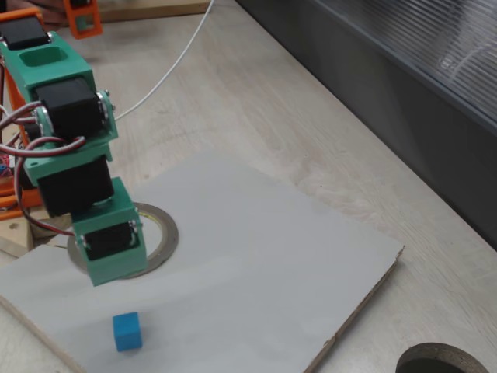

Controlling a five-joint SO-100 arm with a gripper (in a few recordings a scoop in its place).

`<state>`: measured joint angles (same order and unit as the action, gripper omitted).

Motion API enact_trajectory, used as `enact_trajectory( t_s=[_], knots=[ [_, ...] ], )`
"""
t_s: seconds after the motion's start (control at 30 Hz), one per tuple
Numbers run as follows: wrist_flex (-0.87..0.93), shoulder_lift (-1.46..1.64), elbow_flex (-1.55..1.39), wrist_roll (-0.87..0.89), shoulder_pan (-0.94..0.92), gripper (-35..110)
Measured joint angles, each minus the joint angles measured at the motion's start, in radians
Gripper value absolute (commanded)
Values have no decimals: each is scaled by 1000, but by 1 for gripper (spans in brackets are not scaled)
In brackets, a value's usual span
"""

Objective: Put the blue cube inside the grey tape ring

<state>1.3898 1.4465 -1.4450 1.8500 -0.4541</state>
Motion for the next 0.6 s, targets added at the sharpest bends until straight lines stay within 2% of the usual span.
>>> enact_trajectory(
  t_s=[0.43,0.5,0.6],
  knots=[
    [8,0,0,0,9,3],
    [12,0,0,0,8,11],
    [14,0,0,0,8,33]
  ],
)
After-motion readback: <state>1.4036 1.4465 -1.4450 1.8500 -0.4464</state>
